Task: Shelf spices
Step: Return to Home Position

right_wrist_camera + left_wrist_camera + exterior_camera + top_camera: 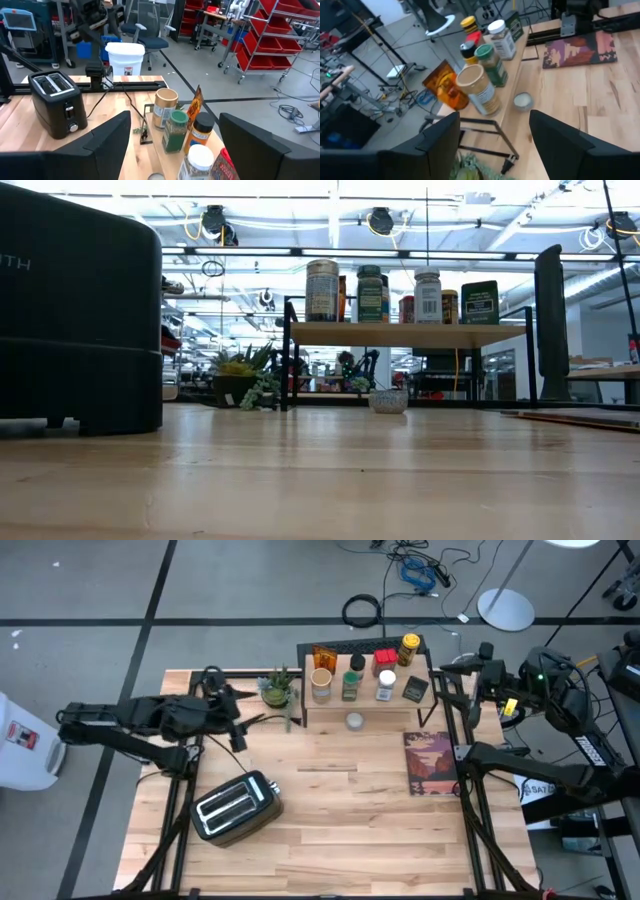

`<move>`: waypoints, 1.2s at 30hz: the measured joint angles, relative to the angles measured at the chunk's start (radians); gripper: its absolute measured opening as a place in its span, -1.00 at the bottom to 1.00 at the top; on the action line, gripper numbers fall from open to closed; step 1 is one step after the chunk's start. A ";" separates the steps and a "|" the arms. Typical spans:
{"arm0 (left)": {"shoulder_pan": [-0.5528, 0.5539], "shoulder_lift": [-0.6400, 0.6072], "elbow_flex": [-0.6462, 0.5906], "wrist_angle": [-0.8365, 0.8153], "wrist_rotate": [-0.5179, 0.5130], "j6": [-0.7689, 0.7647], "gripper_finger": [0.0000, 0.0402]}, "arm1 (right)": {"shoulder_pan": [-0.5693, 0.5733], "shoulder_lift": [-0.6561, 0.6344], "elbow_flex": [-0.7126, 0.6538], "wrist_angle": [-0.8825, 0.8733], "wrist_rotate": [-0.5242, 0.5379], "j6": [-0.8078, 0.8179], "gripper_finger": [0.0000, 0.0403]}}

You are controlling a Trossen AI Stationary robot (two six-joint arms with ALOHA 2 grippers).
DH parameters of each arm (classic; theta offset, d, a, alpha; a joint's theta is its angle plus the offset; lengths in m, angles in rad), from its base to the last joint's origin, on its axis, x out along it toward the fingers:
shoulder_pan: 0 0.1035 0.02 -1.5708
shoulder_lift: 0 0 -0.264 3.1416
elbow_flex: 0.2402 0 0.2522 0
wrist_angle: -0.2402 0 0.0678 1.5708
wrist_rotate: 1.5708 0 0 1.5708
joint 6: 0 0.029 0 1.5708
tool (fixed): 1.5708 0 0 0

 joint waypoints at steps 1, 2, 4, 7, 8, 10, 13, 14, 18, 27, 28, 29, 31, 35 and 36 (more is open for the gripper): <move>0.002 -0.014 0.000 -0.014 0.000 -0.009 0.24 | 0.000 -0.006 0.000 -0.010 0.000 0.000 0.44; 0.004 -0.029 0.000 -0.028 0.000 -0.017 0.24 | 0.000 -0.012 0.000 -0.020 0.001 -0.001 0.44; 0.005 -0.054 0.000 -0.057 0.000 -0.028 0.24 | 0.000 -0.024 0.000 -0.040 0.003 -0.004 0.44; 0.005 -0.088 -0.004 -0.077 -0.001 -0.047 0.24 | 0.000 -0.040 0.000 -0.066 0.003 -0.009 0.44; 0.005 -0.099 -0.007 -0.086 -0.002 -0.051 0.24 | 0.000 -0.046 0.000 -0.078 0.003 -0.014 0.44; 0.005 -0.122 -0.016 -0.098 -0.002 -0.067 0.24 | 0.000 -0.057 0.000 -0.098 0.003 -0.020 0.44; 0.005 -0.171 -0.060 -0.095 -0.002 -0.076 0.24 | 0.000 -0.073 0.000 -0.128 0.003 -0.023 0.44; 0.005 -0.192 -0.083 -0.087 -0.002 -0.077 0.24 | 0.000 -0.079 0.000 -0.138 0.003 -0.023 0.44; 0.005 -0.282 -0.180 -0.053 -0.006 -0.112 0.24 | 0.000 -0.104 0.000 -0.165 0.003 -0.023 0.44; 0.005 -0.468 -0.320 0.053 0.001 -0.181 0.24 | 0.000 -0.154 -0.008 -0.158 -0.002 -0.002 0.44; 0.005 -0.478 -0.328 0.065 0.010 -0.181 0.24 | 0.000 -0.162 -0.020 -0.147 -0.007 0.002 0.44; 0.005 -0.488 -0.337 0.081 0.013 -0.181 0.24 | 0.000 -0.173 -0.037 -0.129 -0.007 0.004 0.44; 0.004 -0.505 -0.357 0.104 0.016 -0.181 0.24 | 0.000 -0.201 -0.082 -0.082 -0.008 0.007 0.44; 0.004 -0.511 -0.382 0.110 0.017 -0.181 0.24 | 0.000 -0.265 -0.207 0.033 -0.008 0.031 0.44; 0.004 -0.510 -0.382 0.109 0.021 -0.181 0.24 | 0.000 -0.277 -0.239 0.061 -0.009 0.042 0.44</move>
